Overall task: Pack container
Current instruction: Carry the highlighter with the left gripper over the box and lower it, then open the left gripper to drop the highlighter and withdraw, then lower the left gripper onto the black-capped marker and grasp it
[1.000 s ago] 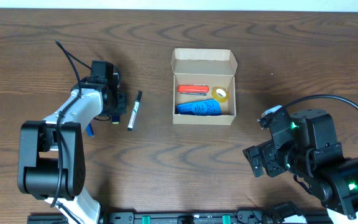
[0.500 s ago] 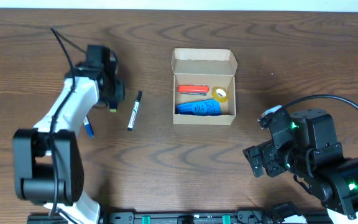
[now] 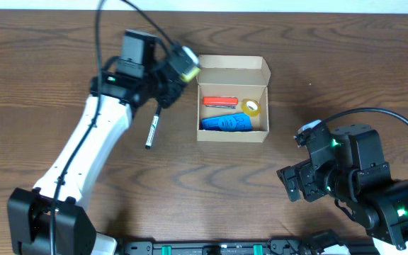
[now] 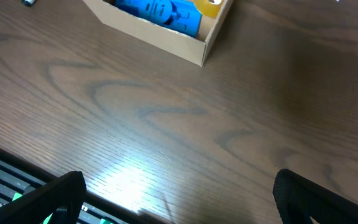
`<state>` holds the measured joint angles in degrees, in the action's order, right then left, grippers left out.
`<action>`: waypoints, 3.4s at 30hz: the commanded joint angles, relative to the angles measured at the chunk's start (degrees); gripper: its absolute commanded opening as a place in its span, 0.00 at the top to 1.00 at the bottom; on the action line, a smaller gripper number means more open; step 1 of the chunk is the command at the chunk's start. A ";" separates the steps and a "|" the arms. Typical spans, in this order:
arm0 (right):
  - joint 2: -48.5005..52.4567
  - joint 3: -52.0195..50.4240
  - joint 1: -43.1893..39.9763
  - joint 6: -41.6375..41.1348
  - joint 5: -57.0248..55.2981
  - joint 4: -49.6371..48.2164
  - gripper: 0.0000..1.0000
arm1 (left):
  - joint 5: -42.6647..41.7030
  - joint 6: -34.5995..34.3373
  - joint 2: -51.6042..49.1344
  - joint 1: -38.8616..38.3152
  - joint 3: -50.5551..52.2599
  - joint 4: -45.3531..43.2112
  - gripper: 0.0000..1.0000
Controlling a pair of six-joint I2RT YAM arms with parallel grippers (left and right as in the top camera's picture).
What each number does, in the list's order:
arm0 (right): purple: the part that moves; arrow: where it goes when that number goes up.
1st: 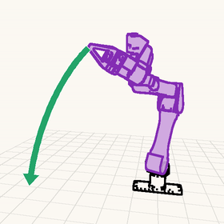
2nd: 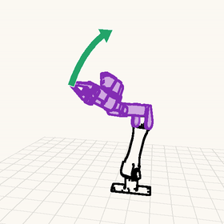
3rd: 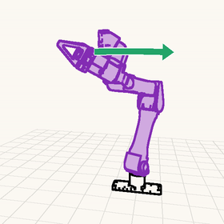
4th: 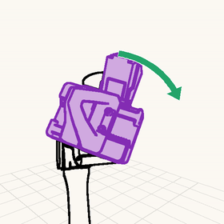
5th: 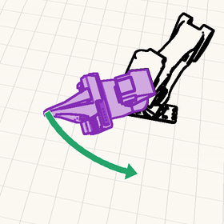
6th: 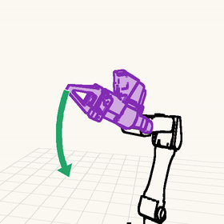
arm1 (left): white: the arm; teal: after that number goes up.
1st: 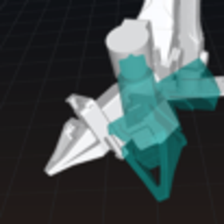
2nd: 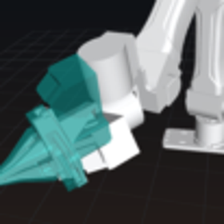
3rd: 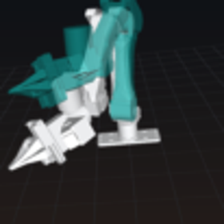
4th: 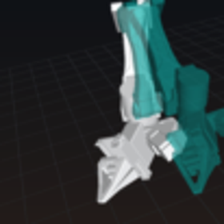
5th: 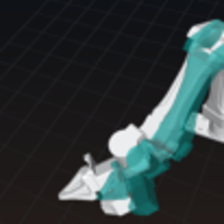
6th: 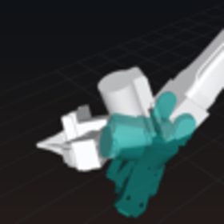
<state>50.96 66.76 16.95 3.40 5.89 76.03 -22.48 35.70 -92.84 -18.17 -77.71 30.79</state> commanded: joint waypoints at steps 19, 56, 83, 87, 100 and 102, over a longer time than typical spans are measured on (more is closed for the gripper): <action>-0.07 -0.22 -0.42 0.09 0.33 0.07 0.01 | -2.60 29.73 -7.78 -17.57 -0.50 0.20 0.94; -0.07 -0.22 -0.42 0.09 0.35 0.07 0.01 | 2.80 20.24 -10.47 -17.42 -3.04 -1.46 0.53; -0.07 -0.22 -0.42 0.11 0.33 0.07 0.01 | 19.93 -18.67 7.34 3.78 -9.70 24.41 0.31; -0.07 -0.22 -0.42 0.09 0.33 0.07 0.01 | 19.91 -19.23 4.68 4.44 -6.34 24.98 0.30; -0.07 -0.22 -0.42 0.09 0.35 0.07 0.01 | 15.37 -20.57 -5.57 4.44 3.82 15.61 0.31; -0.07 -0.22 -0.42 0.09 0.35 0.07 0.01 | 14.88 -20.79 -7.15 4.44 4.52 14.49 0.31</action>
<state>50.98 66.74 16.95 3.38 6.00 76.03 -6.20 16.10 -98.08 -13.93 -74.11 45.98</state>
